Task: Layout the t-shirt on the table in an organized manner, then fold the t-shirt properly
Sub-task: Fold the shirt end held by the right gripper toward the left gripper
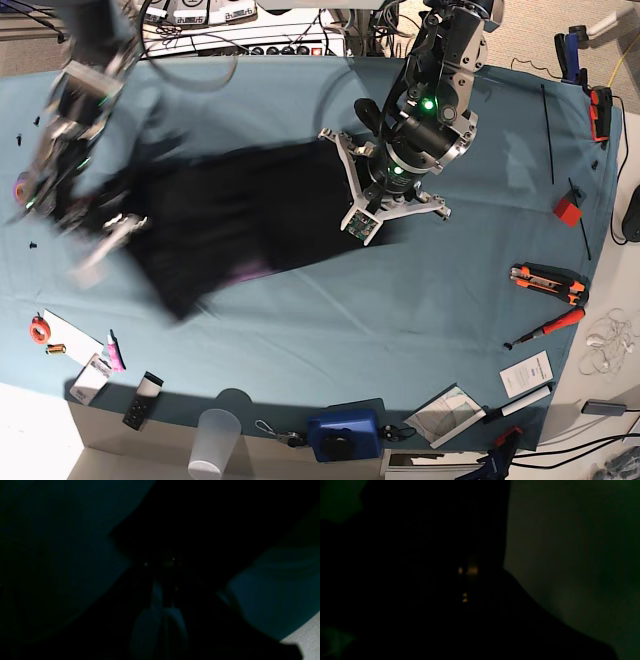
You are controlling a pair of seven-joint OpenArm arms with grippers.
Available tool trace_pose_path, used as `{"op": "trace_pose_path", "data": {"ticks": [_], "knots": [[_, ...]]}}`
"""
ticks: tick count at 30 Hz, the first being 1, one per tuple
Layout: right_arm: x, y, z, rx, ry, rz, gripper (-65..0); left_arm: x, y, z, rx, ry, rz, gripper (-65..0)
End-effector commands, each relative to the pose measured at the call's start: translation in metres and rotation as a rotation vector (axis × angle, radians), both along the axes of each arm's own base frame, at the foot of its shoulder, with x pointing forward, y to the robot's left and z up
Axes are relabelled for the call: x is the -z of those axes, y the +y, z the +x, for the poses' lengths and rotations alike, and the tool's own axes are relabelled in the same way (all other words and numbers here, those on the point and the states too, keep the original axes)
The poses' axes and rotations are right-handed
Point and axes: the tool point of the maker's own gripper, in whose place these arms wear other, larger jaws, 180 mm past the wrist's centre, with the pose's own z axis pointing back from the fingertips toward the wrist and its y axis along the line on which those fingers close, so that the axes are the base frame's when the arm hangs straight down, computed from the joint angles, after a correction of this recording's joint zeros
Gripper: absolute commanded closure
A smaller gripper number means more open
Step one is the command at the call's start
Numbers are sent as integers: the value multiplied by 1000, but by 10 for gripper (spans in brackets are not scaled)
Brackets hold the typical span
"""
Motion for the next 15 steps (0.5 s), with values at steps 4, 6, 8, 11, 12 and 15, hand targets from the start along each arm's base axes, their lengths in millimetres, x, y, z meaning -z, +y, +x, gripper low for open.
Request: {"op": "trace_pose_path", "data": {"ticks": [4,6,8,11,12,15], "knots": [[-39,-31,21,17,-75,-141,0,-12,-3,4,-3,-40,-27,-58],[-48,-36,21,13,-81,-216,0,-12,-1,6,-30,-33,-34,-58],[-57,-43,20,27,-70,-309,0,-11,7,9,-92,-28,-34,-58],[-78,-43,22,10,-84,-454,0,-6,35,14,-229,-22,37,-58],[-85,-38,24,-3,-104,-485,0,-5,46,16,-274,-21,66,-58],[-93,-10,27,-71,-128,-545,0,-3,75,20,-360,-22,111,-58]]}}
